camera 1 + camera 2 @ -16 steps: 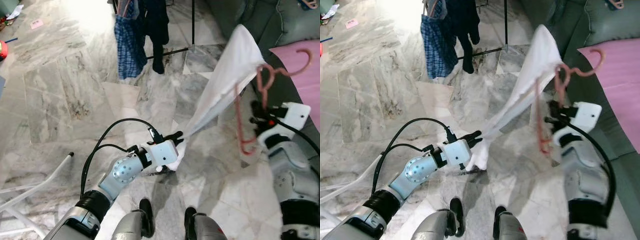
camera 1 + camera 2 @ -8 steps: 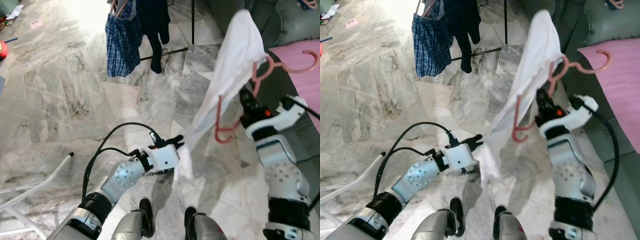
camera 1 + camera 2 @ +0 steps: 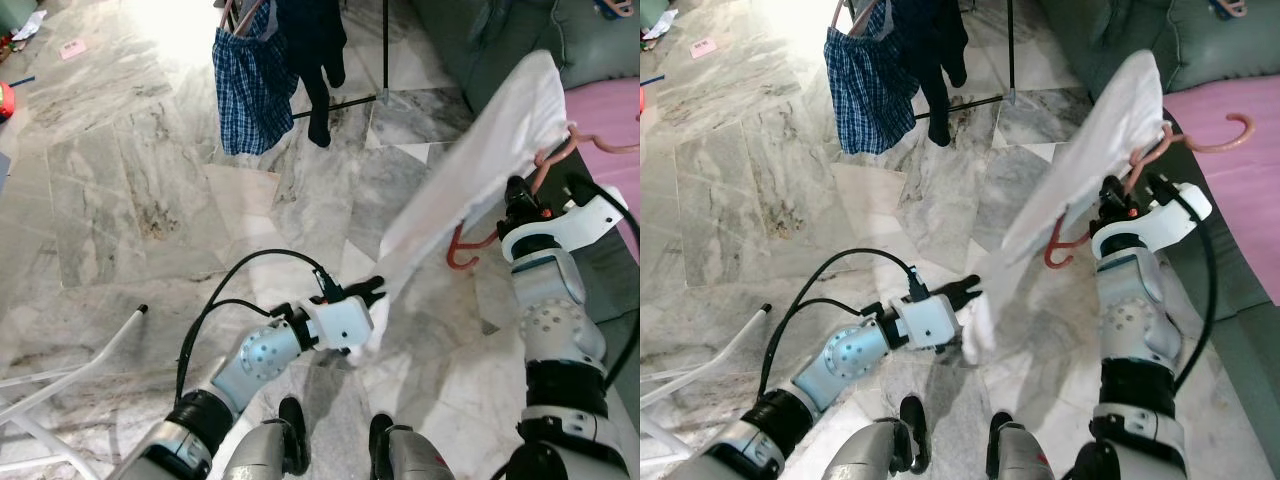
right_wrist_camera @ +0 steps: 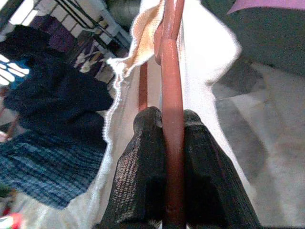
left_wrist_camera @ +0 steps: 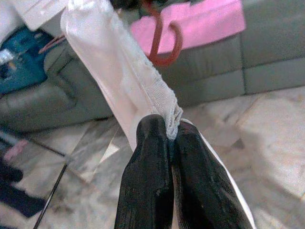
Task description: Hang hanger
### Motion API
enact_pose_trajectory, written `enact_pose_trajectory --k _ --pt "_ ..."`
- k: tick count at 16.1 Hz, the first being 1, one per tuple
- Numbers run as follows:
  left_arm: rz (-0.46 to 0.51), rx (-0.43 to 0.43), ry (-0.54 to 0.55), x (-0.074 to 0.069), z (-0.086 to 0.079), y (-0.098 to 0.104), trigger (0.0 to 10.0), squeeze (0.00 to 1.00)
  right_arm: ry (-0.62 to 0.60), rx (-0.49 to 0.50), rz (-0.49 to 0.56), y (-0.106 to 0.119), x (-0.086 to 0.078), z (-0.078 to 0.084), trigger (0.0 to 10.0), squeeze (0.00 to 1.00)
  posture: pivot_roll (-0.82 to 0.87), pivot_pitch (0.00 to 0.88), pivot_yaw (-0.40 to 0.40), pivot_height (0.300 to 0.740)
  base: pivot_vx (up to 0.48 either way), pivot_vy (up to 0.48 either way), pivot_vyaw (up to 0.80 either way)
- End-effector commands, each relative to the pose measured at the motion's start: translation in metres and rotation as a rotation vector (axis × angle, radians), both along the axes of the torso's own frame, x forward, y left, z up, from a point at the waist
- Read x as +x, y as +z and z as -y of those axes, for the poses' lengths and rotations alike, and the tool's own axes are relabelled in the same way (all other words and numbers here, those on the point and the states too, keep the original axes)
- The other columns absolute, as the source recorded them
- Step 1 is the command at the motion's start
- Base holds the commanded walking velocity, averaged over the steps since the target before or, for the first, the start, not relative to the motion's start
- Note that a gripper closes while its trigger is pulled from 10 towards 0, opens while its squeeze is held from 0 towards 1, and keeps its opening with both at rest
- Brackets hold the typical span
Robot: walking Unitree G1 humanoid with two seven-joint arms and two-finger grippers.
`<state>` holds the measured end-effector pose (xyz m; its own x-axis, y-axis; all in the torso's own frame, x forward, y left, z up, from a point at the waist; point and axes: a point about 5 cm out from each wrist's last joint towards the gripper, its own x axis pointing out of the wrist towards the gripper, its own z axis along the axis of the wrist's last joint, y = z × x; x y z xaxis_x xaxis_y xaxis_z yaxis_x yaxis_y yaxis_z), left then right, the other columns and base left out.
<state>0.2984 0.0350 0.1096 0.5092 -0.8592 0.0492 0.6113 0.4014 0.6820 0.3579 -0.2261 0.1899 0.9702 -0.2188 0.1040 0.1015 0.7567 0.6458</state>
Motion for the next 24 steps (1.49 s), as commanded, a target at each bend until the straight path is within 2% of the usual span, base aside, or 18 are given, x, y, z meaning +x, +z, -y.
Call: enact_pose_trajectory --k 1,3,4,7,8,10,11,12,14,17,18,20,22,24 --pt "-0.042 0.029 -0.044 -0.010 0.002 -0.010 10.0 0.00 -0.056 -0.115 -0.002 0.009 0.001 0.007 10.0 0.00 -0.03 0.309 0.063 0.740 0.000 0.000 0.00" --pt "-0.067 0.045 -0.091 -0.015 0.009 -0.012 10.0 0.00 -0.031 -0.222 -0.028 0.006 0.005 -0.005 10.0 0.00 -0.03 0.311 0.060 0.740 0.000 0.000 0.00" --pt "-0.096 0.080 -0.129 -0.019 0.012 -0.017 10.0 0.00 -0.043 -0.219 -0.037 0.004 0.008 -0.007 10.0 0.00 -0.04 0.312 0.057 0.740 0.000 0.000 0.00" --pt "-0.121 0.103 -0.153 -0.022 0.018 -0.020 10.0 0.00 -0.064 -0.210 -0.074 0.002 0.017 -0.015 10.0 0.00 -0.04 0.311 0.056 0.740 0.000 0.000 0.00" --pt "-0.107 0.103 -0.156 -0.021 0.021 -0.018 10.0 0.00 -0.007 -0.257 -0.084 0.000 0.020 -0.028 10.0 0.00 -0.04 0.311 0.055 0.740 0.000 0.000 0.00" --pt "-0.085 0.077 -0.136 -0.016 0.024 -0.009 10.0 0.00 0.174 -0.494 -0.181 -0.021 0.025 -0.062 10.0 0.00 -0.03 0.311 0.052 0.740 0.000 0.000 0.00" --pt "-0.068 0.057 -0.114 -0.012 0.024 -0.004 10.0 0.00 0.245 -0.561 -0.245 -0.037 0.024 -0.073 10.0 0.00 -0.03 0.313 0.050 0.740 0.000 0.000 0.00" --pt "-0.054 0.030 -0.091 -0.009 0.023 0.001 10.0 0.00 0.287 -0.570 -0.301 -0.049 0.022 -0.077 10.0 0.00 -0.03 0.316 0.046 0.740 0.000 0.000 0.00" --pt "-0.039 0.007 -0.072 -0.006 0.021 0.005 10.0 0.00 0.246 -0.567 -0.357 -0.062 0.019 -0.070 10.0 0.00 -0.02 0.317 0.041 0.740 0.000 0.000 0.00" --pt "-0.028 -0.010 -0.061 -0.006 0.018 0.007 10.0 0.00 0.098 -0.516 -0.357 -0.058 0.021 -0.040 10.0 0.00 -0.02 0.317 0.039 0.740 0.000 0.000 0.00" --pt "-0.029 -0.010 -0.051 -0.006 0.017 0.005 10.0 0.00 0.119 -0.513 -0.331 -0.055 0.022 -0.039 10.0 0.00 -0.02 0.316 0.037 0.740 0.000 0.000 0.00" --pt "-0.025 -0.042 0.031 0.000 0.012 0.004 10.0 0.00 0.204 -0.560 -0.216 -0.047 0.021 -0.049 10.0 0.00 -0.02 0.316 0.037 0.740 0.000 0.000 0.00" --pt "-0.024 -0.075 0.085 0.006 0.005 0.007 10.0 0.00 0.203 -0.547 -0.143 -0.043 0.016 -0.051 10.0 0.00 -0.03 0.314 0.038 0.740 0.000 0.000 0.00" --pt "-0.055 -0.059 0.031 0.002 0.004 0.002 10.0 0.00 0.173 -0.535 -0.110 -0.040 0.016 -0.047 10.0 0.00 -0.04 0.312 0.038 0.740 0.000 0.000 0.00"
